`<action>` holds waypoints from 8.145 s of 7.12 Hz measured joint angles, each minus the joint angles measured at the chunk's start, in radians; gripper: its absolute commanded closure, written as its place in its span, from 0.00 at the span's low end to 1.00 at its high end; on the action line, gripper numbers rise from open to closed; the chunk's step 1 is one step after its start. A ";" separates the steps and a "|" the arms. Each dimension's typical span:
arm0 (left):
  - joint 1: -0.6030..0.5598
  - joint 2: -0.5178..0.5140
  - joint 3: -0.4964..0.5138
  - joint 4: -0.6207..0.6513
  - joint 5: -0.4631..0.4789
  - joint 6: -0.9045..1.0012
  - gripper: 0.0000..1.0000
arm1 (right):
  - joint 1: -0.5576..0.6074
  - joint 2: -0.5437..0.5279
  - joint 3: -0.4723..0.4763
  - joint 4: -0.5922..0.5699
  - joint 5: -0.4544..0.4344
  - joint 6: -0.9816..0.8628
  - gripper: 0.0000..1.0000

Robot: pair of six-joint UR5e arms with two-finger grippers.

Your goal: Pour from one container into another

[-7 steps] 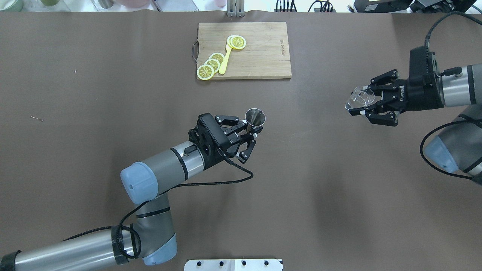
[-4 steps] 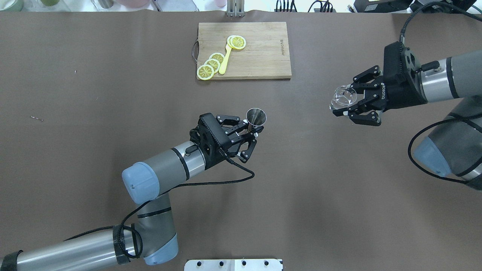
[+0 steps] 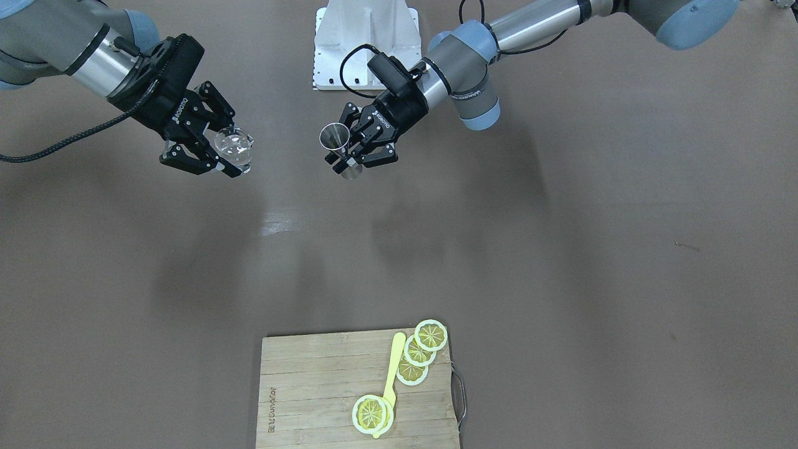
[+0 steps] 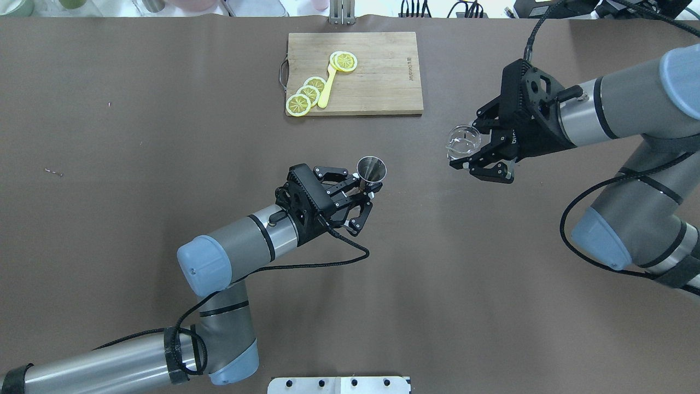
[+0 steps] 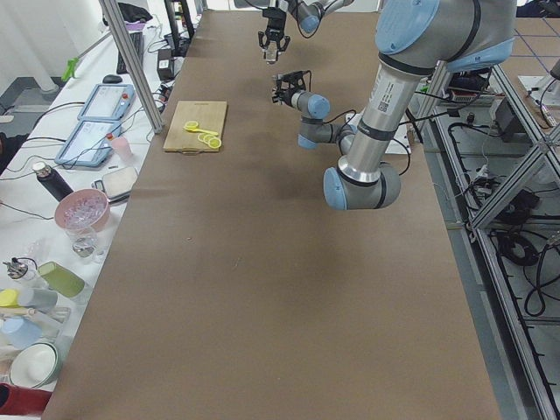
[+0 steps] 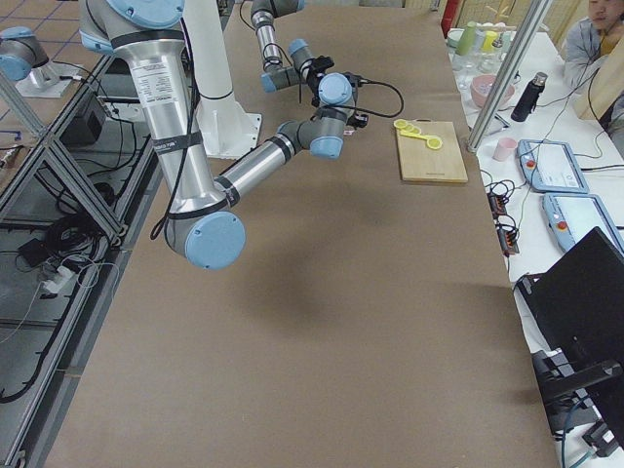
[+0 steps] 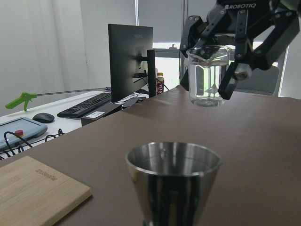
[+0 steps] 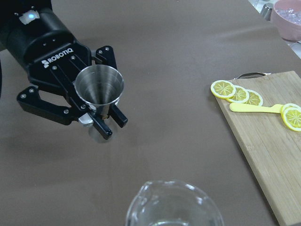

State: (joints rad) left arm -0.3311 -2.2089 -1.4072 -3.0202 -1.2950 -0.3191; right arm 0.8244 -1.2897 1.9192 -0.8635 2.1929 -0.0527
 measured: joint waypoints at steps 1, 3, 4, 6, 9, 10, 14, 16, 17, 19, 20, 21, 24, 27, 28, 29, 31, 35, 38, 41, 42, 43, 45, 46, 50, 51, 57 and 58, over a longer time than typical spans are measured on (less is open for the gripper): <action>0.000 0.000 0.000 0.000 0.001 0.000 1.00 | -0.021 0.012 0.023 -0.056 -0.028 -0.025 1.00; 0.000 0.000 0.000 0.000 0.002 0.000 1.00 | -0.042 0.064 0.042 -0.165 -0.044 -0.074 1.00; 0.000 0.000 0.003 0.000 0.002 0.000 1.00 | -0.046 0.084 0.050 -0.214 -0.044 -0.108 1.00; 0.000 0.000 0.013 0.000 0.001 0.000 1.00 | -0.057 0.097 0.069 -0.259 -0.045 -0.123 1.00; 0.000 -0.002 0.016 0.000 -0.001 0.000 1.00 | -0.068 0.113 0.079 -0.287 -0.047 -0.120 1.00; 0.000 -0.002 0.017 0.000 -0.001 0.000 1.00 | -0.071 0.117 0.080 -0.291 -0.048 -0.119 1.00; 0.000 -0.003 0.017 0.000 -0.002 0.000 1.00 | -0.088 0.145 0.074 -0.309 -0.060 -0.119 1.00; 0.000 -0.003 0.017 0.000 -0.002 0.000 1.00 | -0.103 0.154 0.070 -0.318 -0.075 -0.118 1.00; 0.000 -0.004 0.018 0.000 -0.002 0.000 1.00 | -0.109 0.161 0.069 -0.330 -0.082 -0.119 1.00; 0.000 -0.009 0.022 0.001 -0.001 0.000 1.00 | -0.119 0.179 0.062 -0.353 -0.096 -0.119 1.00; 0.000 -0.011 0.024 0.001 -0.001 0.000 1.00 | -0.123 0.187 0.057 -0.357 -0.103 -0.119 1.00; 0.000 -0.013 0.027 0.001 -0.001 0.000 1.00 | -0.127 0.191 0.053 -0.358 -0.109 -0.119 1.00; 0.000 -0.020 0.035 0.001 -0.001 0.000 1.00 | -0.129 0.194 0.056 -0.376 -0.112 -0.122 1.00; 0.000 -0.022 0.037 0.002 -0.001 0.000 1.00 | -0.124 0.202 0.063 -0.423 -0.111 -0.130 1.00; 0.000 -0.023 0.037 0.002 -0.001 0.000 1.00 | -0.123 0.205 0.066 -0.438 -0.112 -0.131 1.00; 0.000 -0.023 0.038 0.003 -0.001 0.000 1.00 | -0.122 0.207 0.069 -0.451 -0.112 -0.131 1.00; 0.000 -0.025 0.040 0.003 -0.002 0.000 1.00 | -0.120 0.217 0.071 -0.479 -0.113 -0.132 1.00; 0.000 -0.035 0.047 0.003 -0.001 0.000 1.00 | -0.113 0.225 0.072 -0.521 -0.114 -0.133 1.00; 0.000 -0.035 0.048 0.003 0.000 0.000 1.00 | -0.109 0.232 0.073 -0.550 -0.114 -0.134 1.00; -0.001 -0.037 0.052 0.002 0.000 0.000 1.00 | -0.108 0.244 0.074 -0.584 -0.116 -0.142 1.00; -0.001 -0.037 0.053 0.002 0.000 0.000 1.00 | -0.108 0.247 0.076 -0.594 -0.118 -0.145 1.00; -0.001 -0.037 0.054 0.002 0.000 0.000 1.00 | -0.108 0.247 0.079 -0.601 -0.121 -0.146 1.00; -0.001 -0.037 0.054 0.003 0.000 0.000 1.00 | -0.108 0.253 0.082 -0.620 -0.126 -0.147 1.00; -0.002 -0.037 0.054 0.003 0.000 0.000 1.00 | -0.108 0.259 0.082 -0.632 -0.130 -0.147 1.00; -0.002 -0.037 0.058 0.003 0.000 0.000 1.00 | -0.113 0.275 0.081 -0.663 -0.144 -0.148 1.00; -0.002 -0.037 0.059 0.003 0.000 0.000 1.00 | -0.116 0.275 0.080 -0.668 -0.148 -0.147 1.00; -0.003 -0.044 0.066 0.005 0.003 0.000 1.00 | -0.153 0.303 0.072 -0.714 -0.194 -0.148 1.00; -0.003 -0.047 0.070 0.005 0.004 0.000 1.00 | -0.156 0.304 0.071 -0.716 -0.198 -0.148 1.00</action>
State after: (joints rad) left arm -0.3343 -2.2559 -1.3372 -3.0149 -1.2915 -0.3191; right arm 0.6682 -0.9858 1.9904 -1.5790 1.9950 -0.2010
